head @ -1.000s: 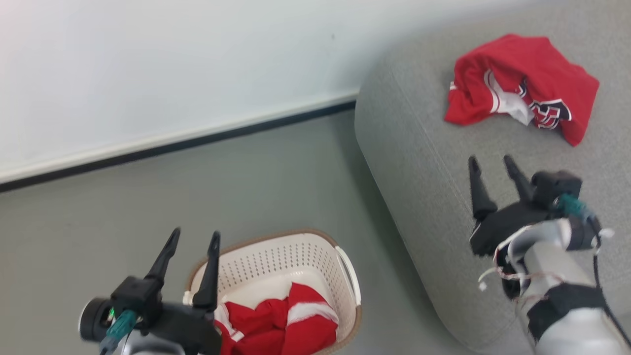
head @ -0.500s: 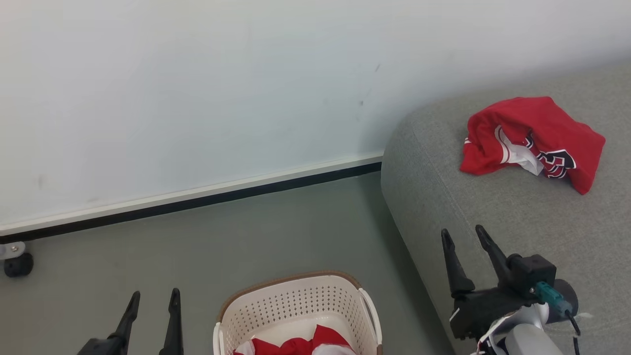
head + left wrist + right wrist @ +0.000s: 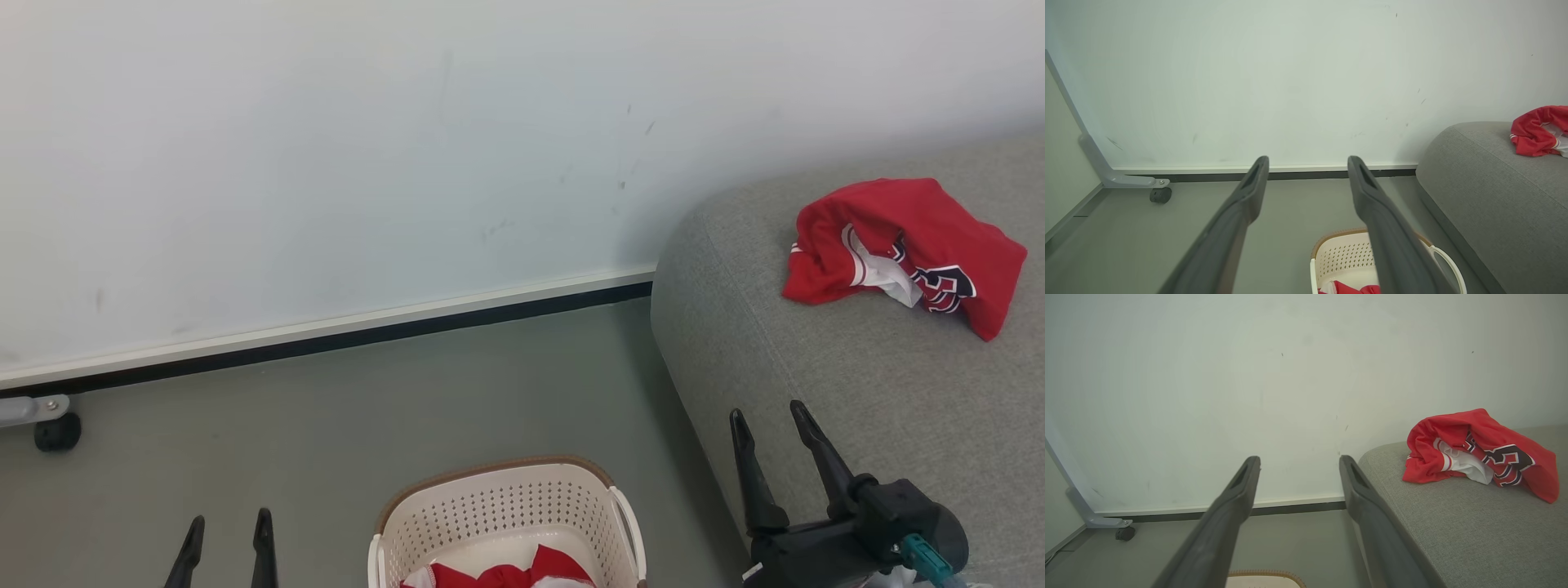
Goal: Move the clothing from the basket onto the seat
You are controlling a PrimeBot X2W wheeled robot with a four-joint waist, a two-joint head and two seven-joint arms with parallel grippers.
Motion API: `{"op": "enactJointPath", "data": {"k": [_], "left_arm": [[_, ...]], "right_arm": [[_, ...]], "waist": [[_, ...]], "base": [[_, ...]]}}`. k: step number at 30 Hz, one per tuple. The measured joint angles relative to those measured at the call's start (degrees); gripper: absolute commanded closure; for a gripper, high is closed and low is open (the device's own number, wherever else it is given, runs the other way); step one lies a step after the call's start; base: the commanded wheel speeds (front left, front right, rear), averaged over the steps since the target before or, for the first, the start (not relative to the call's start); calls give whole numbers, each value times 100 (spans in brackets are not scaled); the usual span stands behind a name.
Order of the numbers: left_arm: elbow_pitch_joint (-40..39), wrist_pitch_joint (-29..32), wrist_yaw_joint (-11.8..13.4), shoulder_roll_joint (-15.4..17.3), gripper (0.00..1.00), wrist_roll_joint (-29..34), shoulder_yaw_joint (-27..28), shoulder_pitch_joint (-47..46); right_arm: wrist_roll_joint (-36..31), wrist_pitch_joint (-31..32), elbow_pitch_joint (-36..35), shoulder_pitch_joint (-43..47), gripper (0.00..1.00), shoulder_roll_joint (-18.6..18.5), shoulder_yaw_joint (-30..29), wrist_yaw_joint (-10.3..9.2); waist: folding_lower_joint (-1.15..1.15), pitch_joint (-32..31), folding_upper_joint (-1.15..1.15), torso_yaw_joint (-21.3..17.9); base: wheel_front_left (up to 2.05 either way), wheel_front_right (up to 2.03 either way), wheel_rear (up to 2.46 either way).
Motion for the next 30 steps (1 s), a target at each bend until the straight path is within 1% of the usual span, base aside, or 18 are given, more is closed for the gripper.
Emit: {"op": "enactJointPath", "data": {"k": [8, 14, 30], "left_arm": [[-71, -29, 24, 9, 0, 14, 135, 187], [-152, -29, 26, 7, 0, 59, 187, 186], [-224, -30, 32, -19, 0, 101, 219, 177]], "right_arm": [[-1, 0, -457, 274, 0, -5, -45, -96], [4, 0, -554, 394, 0, -11, -105, -163], [77, 54, -563, 404, 0, -8, -160, -188]], "waist": [[0, 25, 0, 80], [0, 54, 0, 134], [0, 113, 0, 191]], "base": [[0, 0, 0], [0, 0, 0], [0, 0, 0]]}}
